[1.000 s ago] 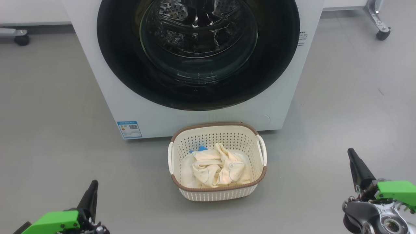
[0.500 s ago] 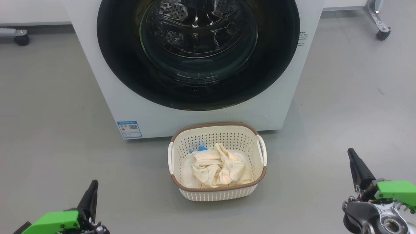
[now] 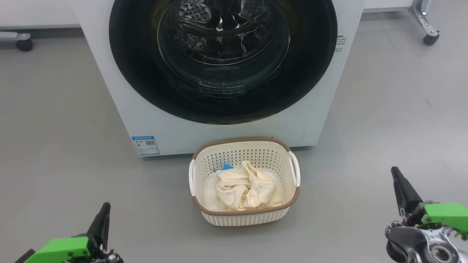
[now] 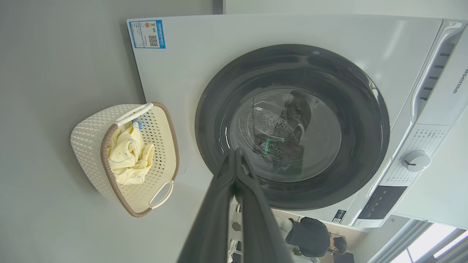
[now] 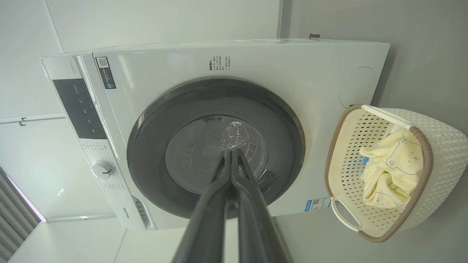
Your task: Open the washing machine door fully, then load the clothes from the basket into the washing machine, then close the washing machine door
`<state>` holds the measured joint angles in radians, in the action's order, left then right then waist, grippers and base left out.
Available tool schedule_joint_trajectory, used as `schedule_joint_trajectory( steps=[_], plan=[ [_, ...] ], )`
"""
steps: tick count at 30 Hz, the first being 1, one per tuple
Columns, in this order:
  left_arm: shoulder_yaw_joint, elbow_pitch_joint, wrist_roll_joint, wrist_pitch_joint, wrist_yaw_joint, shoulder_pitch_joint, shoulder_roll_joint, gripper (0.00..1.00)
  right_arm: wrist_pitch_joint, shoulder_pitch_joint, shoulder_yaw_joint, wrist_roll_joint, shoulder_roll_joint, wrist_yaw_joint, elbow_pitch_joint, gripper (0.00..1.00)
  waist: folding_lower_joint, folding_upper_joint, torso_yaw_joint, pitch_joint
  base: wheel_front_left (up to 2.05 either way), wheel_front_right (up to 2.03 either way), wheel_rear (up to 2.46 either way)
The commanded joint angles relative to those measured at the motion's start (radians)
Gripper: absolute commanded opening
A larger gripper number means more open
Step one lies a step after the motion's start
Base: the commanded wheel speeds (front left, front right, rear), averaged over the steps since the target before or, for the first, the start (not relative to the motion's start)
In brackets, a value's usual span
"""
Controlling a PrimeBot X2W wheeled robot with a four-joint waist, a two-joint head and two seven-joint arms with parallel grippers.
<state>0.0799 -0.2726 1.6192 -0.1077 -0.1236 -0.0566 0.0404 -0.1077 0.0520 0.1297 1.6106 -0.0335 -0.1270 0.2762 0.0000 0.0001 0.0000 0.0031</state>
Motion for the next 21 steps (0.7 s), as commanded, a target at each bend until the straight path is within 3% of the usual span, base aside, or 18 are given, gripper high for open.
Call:
schedule_joint_trajectory(
  steps=[1,21],
  plan=[
    [0.034,0.028,-0.011,-0.006,-0.007,-0.051,0.010,0.00,-0.005,0.056,-0.016,-0.002,-0.017,-0.004,-0.031,0.00,0.0000,-0.0001,0.000,0.000,0.00,0.00,0.00],
    [0.034,0.028,-0.011,-0.006,-0.007,-0.051,0.010,0.00,-0.005,0.056,-0.016,-0.002,-0.017,-0.004,-0.031,0.00,0.0000,-0.0001,0.000,0.000,0.00,0.00,0.00]
  ],
)
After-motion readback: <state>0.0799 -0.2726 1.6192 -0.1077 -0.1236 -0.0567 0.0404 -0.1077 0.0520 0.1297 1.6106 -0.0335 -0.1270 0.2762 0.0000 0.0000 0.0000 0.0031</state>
